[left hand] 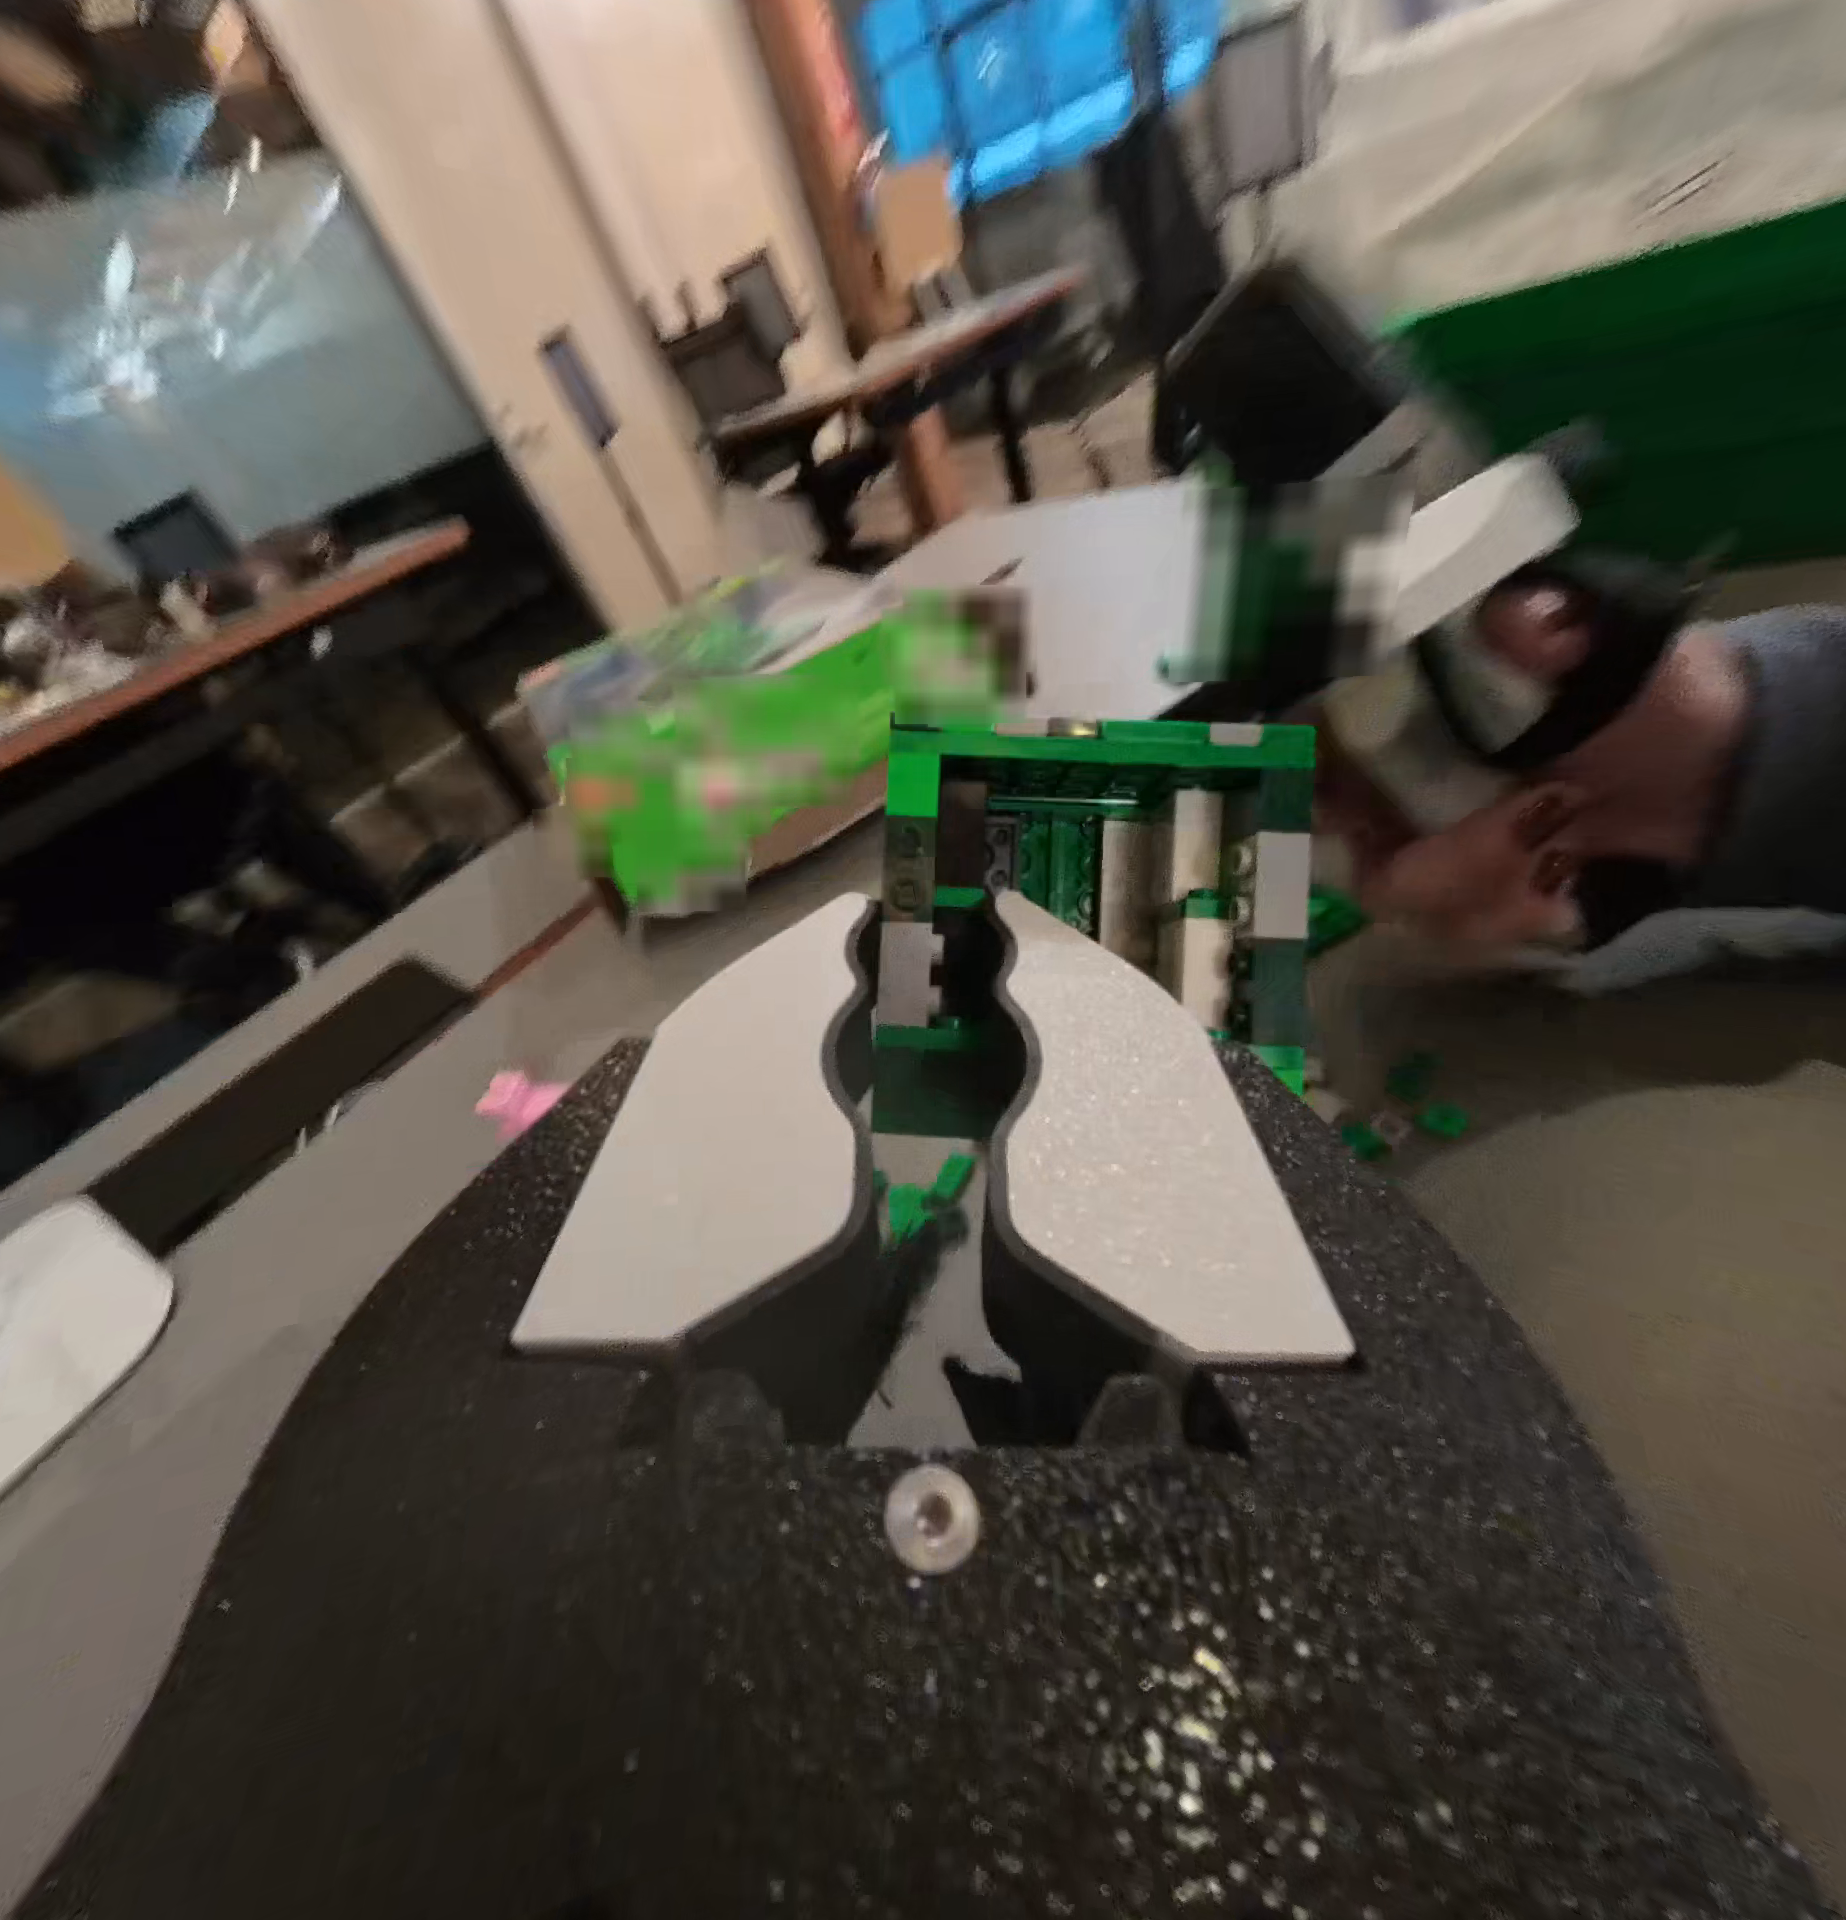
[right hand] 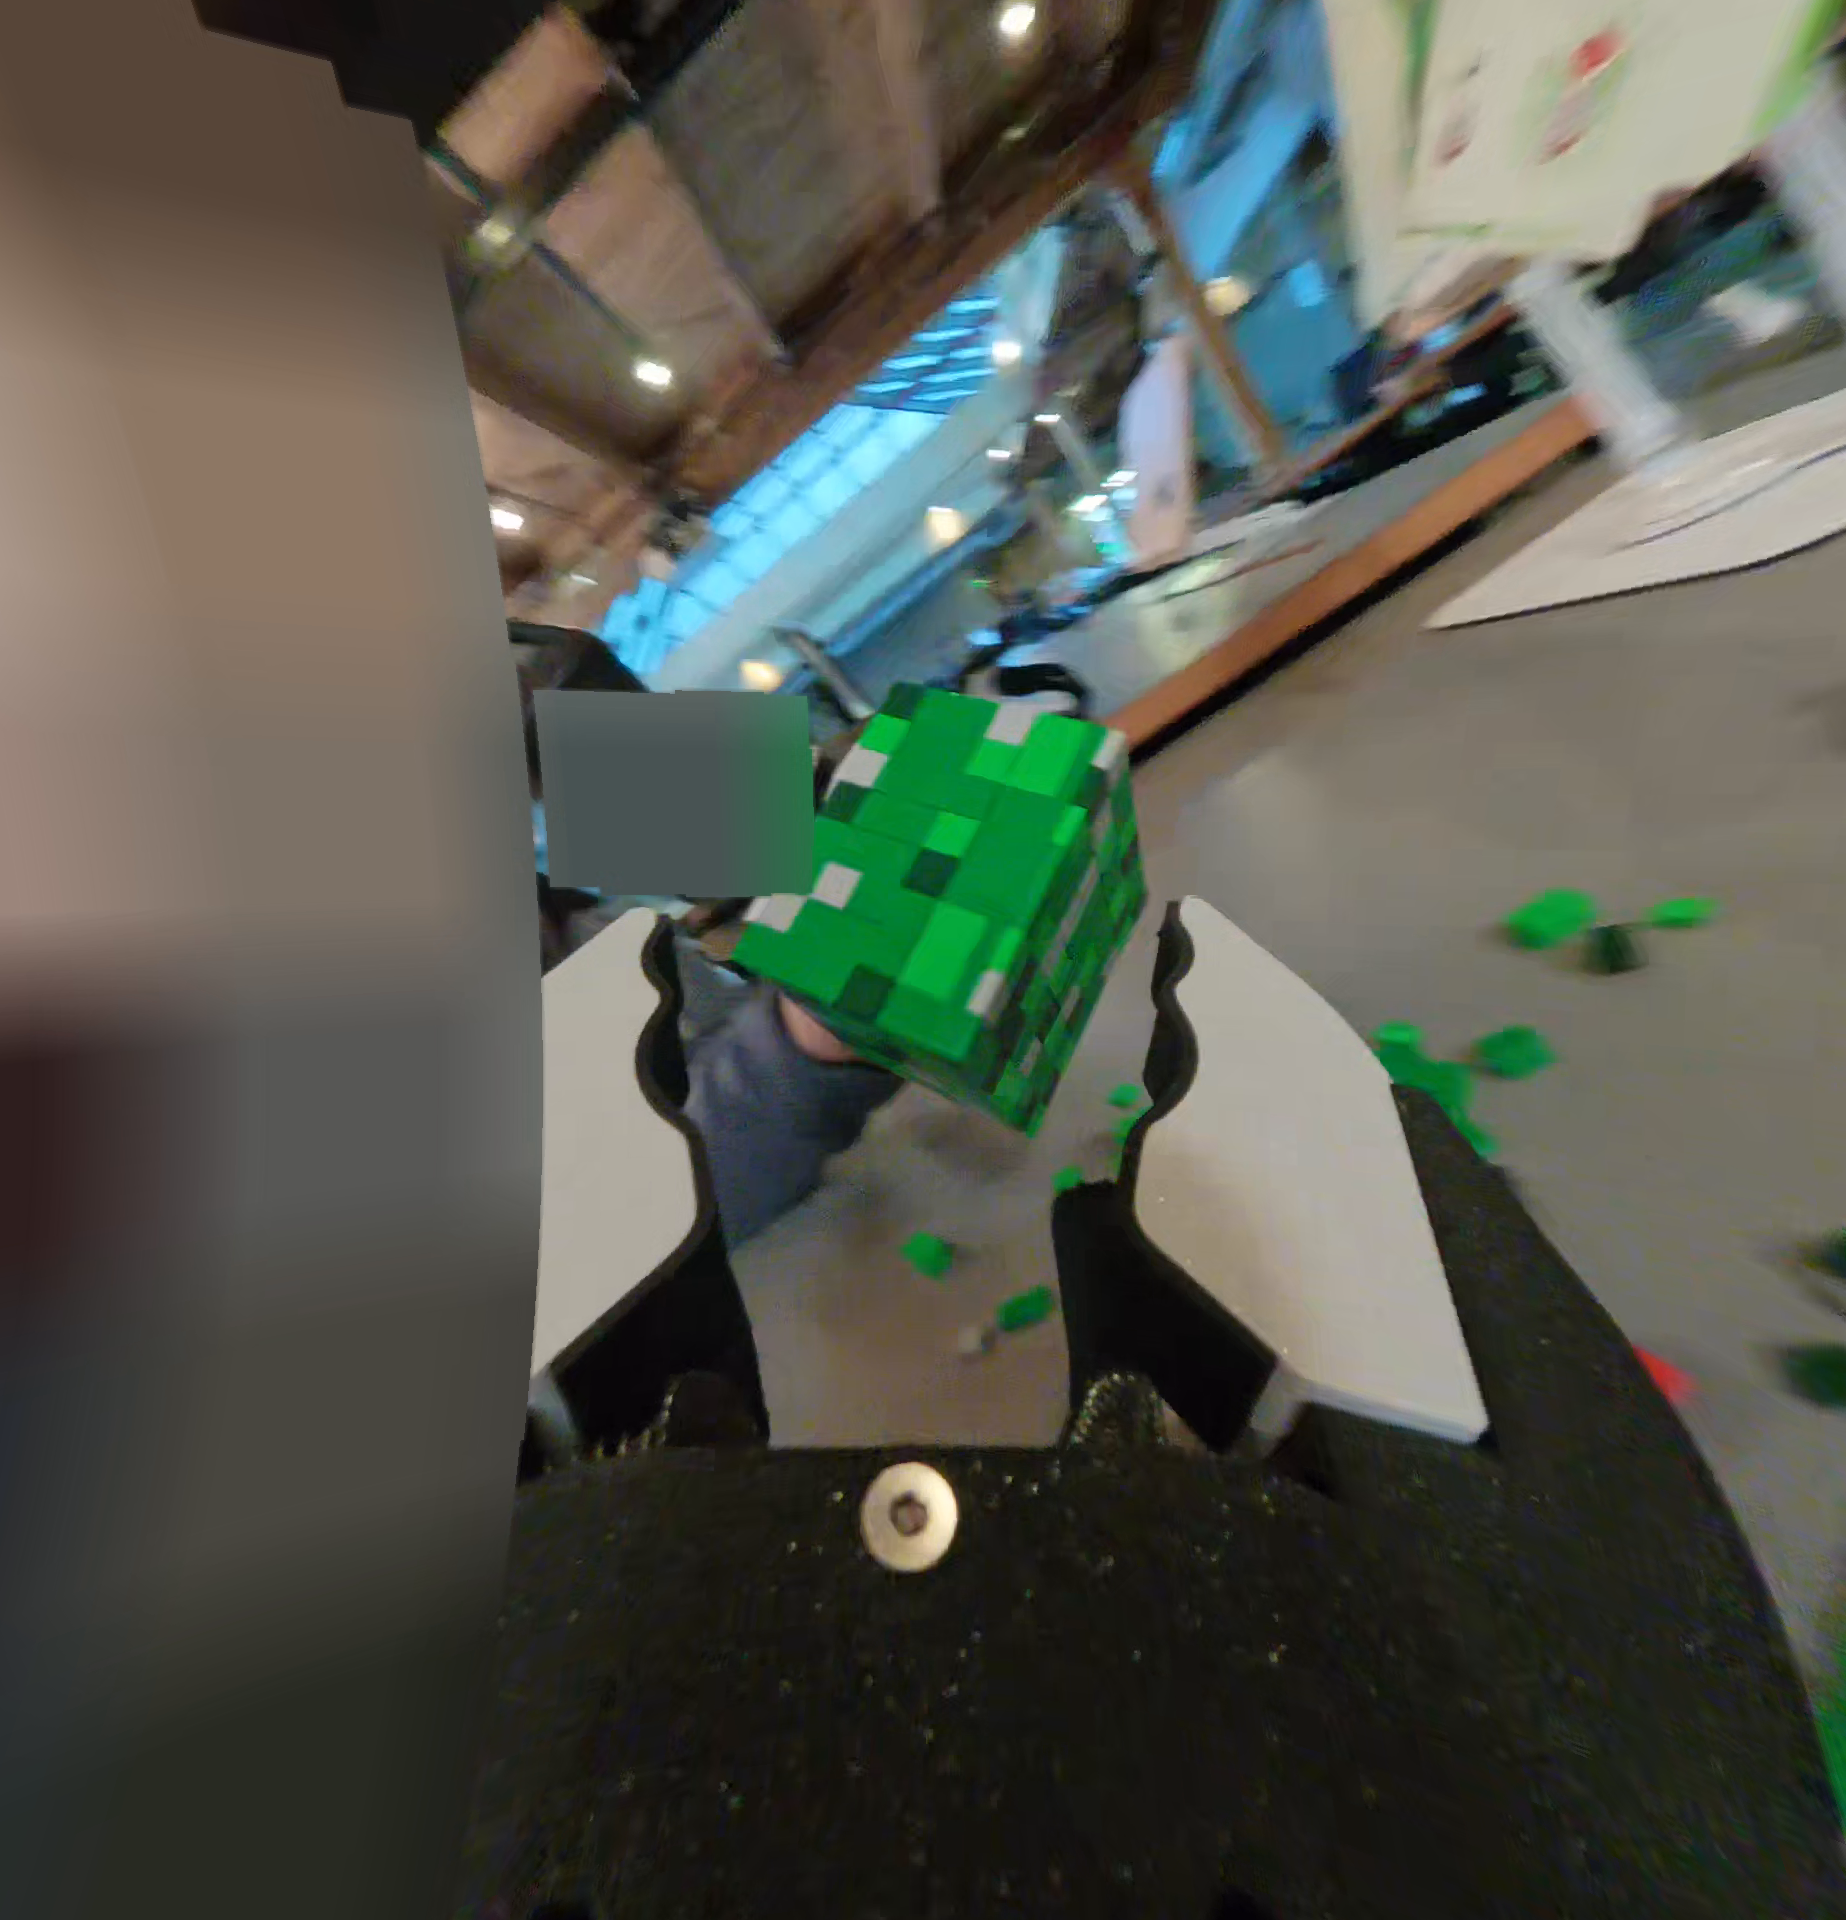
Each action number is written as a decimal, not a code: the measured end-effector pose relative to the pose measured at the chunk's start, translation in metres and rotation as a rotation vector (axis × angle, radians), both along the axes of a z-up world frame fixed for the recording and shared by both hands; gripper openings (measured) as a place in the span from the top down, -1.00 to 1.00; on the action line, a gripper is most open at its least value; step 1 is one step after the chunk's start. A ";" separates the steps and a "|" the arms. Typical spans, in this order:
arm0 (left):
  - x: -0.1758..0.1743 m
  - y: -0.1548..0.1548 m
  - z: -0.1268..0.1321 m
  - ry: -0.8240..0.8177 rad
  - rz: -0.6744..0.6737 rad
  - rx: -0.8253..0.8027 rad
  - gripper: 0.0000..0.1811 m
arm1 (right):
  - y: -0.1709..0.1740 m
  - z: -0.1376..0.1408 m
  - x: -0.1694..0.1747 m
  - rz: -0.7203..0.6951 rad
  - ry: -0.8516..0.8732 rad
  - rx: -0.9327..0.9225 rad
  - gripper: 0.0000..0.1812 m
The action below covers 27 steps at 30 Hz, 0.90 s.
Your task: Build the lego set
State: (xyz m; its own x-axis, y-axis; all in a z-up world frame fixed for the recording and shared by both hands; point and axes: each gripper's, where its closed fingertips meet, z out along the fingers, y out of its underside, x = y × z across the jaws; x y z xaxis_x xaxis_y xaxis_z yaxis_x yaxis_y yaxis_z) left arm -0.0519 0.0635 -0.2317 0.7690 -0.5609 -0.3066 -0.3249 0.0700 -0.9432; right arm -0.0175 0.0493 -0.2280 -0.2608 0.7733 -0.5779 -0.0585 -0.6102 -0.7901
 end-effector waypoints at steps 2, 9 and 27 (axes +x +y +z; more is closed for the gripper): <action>-0.007 0.007 -0.011 0.021 0.069 -0.090 0.82 | 0.009 -0.006 0.004 -0.114 -0.107 0.128 0.00; 0.009 0.004 -0.037 0.287 0.064 -0.154 0.82 | -0.003 -0.049 -0.010 -0.122 -0.452 0.362 -0.10; 0.024 -0.001 -0.030 -0.269 -0.170 -0.348 0.61 | 0.015 -0.039 -0.004 -0.239 -0.355 0.385 0.33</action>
